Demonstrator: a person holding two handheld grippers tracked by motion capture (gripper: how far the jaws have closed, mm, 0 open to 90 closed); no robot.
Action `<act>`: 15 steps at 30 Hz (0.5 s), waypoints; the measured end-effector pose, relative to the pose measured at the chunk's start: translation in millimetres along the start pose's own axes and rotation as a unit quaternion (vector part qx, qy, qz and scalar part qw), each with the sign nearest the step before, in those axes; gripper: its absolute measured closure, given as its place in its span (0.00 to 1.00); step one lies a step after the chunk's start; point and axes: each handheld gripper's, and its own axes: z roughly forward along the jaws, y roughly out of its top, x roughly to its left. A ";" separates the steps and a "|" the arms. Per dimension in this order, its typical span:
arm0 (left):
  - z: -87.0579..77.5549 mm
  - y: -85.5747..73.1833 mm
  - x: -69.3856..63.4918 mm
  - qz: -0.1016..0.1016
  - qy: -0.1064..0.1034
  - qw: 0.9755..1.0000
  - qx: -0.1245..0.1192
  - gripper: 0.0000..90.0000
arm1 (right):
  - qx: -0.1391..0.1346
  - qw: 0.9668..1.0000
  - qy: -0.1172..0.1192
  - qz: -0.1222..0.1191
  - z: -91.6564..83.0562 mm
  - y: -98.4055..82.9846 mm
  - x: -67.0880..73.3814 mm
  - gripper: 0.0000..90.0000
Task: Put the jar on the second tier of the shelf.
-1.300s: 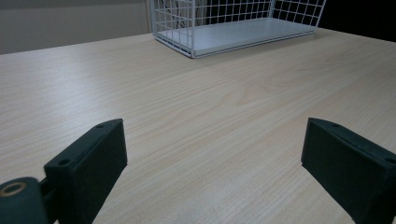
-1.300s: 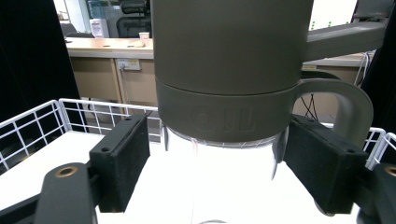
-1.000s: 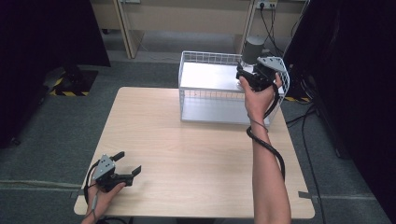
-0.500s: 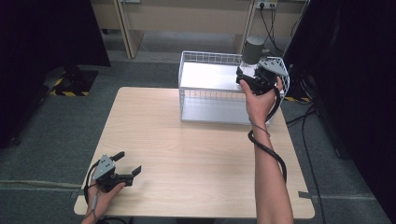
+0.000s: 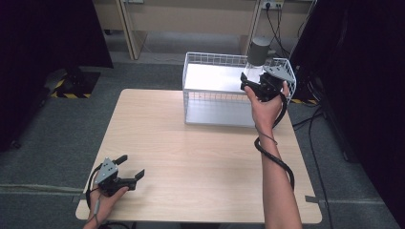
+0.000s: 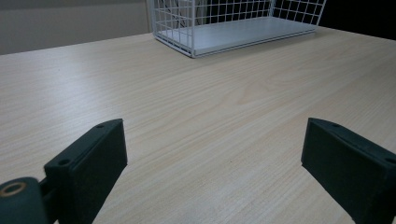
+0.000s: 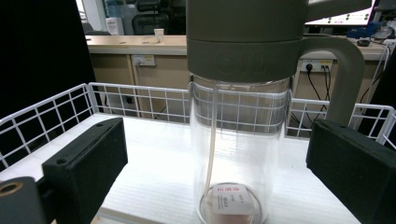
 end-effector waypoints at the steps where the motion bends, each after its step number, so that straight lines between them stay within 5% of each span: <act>1: 0.0 0.0 0.0 0.000 0.000 1.000 0.000 0.07 | 0.000 1.000 0.001 -0.001 -1.0 -0.9 0.0 0.06; 15: 0.0 0.0 -0.2 0.001 0.001 1.000 0.000 0.07 | 0.002 1.000 0.016 -0.003 -12.9 -13.8 4.0 0.05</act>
